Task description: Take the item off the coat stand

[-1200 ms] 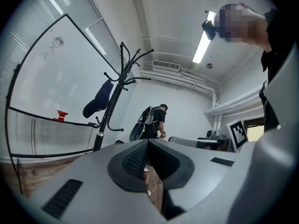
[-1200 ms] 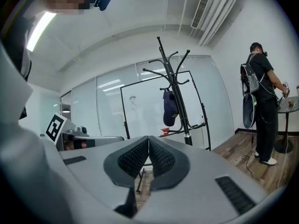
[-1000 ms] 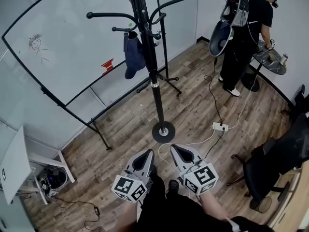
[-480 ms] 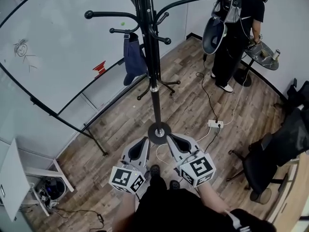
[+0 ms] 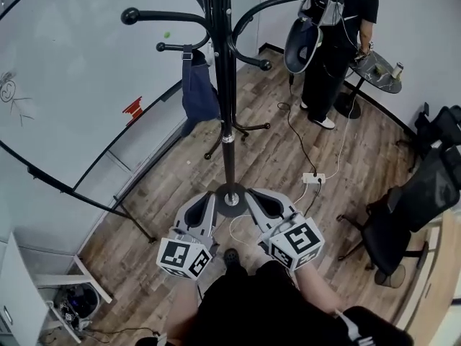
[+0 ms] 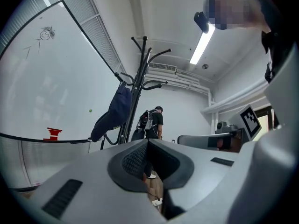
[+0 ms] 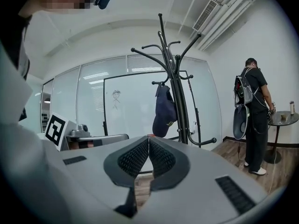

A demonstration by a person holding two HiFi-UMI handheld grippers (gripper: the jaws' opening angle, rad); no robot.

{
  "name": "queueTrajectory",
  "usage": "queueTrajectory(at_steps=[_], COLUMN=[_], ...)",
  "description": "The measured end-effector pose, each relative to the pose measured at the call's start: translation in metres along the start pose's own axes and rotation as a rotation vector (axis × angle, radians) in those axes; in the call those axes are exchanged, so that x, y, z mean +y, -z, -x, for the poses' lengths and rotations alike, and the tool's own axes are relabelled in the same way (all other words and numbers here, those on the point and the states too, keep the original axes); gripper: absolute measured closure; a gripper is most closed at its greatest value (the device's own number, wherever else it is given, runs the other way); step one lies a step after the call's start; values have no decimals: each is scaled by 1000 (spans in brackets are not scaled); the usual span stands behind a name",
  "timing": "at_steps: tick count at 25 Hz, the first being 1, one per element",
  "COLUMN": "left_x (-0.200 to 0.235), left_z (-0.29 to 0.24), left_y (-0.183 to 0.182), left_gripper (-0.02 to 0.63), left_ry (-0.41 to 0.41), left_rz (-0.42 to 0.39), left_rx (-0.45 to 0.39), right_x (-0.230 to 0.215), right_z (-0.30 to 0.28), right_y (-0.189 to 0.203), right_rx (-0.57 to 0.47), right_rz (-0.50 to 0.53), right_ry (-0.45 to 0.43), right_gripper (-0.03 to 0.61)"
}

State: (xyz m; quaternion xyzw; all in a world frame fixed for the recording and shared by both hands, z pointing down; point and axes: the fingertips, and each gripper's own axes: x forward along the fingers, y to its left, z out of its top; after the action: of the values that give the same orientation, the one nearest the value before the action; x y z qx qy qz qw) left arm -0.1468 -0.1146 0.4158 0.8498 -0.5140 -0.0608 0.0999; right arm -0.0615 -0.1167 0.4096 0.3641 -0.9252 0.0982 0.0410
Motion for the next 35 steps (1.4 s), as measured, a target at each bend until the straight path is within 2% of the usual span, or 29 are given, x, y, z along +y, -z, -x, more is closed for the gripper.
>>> queueTrajectory(at_steps=[5,13,22,30,35], left_x=[23,53,81,122,135], left_z=[-10,-32,-48,-65,-78], left_y=[7,3,-7,-20,-24], left_gripper=[598,597,595,549,515], left_ry=[8,13,12,-34,-44], left_rz=[9,-7,-45,-83,-145], left_rx=[27,63,78,58,64], right_x=[-5,-3,-8,-17,-23], right_z=[-6,-25,-32,-37,-38], right_y=[-1,-2,-5,-3,6], right_rx=[-17,6,28,55,75], right_rz=[-2,11,-5,4,-19], right_ry=[39,-5,10,23,35], right_gripper=[548,548,548,548,548])
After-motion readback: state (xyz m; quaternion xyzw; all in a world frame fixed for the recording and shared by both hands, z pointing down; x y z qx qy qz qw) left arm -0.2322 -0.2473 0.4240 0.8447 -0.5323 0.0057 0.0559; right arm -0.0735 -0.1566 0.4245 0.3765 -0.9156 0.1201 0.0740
